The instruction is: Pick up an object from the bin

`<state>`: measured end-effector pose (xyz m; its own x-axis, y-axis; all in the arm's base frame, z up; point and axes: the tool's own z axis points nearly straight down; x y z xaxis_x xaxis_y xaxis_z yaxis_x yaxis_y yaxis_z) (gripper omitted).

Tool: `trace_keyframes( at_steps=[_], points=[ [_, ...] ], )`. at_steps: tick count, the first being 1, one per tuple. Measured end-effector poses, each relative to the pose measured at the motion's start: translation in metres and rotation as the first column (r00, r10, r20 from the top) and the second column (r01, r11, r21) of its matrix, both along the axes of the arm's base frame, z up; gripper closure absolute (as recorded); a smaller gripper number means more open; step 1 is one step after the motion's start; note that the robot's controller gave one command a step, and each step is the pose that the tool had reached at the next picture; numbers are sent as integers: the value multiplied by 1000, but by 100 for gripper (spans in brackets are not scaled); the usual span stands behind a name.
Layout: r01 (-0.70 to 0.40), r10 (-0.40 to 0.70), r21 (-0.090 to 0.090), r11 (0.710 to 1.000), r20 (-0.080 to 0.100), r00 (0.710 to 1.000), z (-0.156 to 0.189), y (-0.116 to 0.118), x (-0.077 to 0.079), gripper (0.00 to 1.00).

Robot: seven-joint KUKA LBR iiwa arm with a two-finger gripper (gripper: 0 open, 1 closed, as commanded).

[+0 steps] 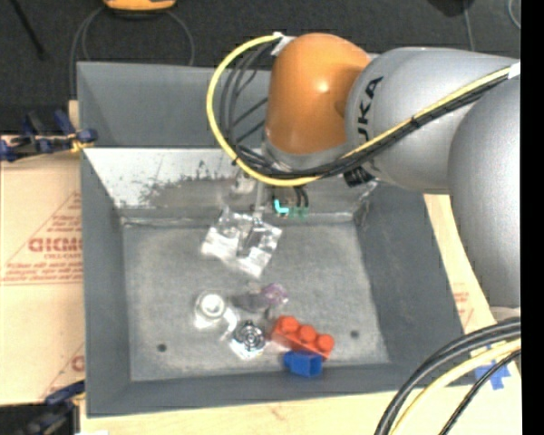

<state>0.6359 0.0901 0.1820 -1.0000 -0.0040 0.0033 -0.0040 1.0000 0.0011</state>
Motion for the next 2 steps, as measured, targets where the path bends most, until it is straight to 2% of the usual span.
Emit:
trace_keyframes(
  at_steps=[1, 2],
  points=[
    [88, -88, 2, 996, 14, 996, -78, -9, -18, 0],
    [367, -367, 0, 930, 2, 930, -80, -11, -27, 0]
  ],
)
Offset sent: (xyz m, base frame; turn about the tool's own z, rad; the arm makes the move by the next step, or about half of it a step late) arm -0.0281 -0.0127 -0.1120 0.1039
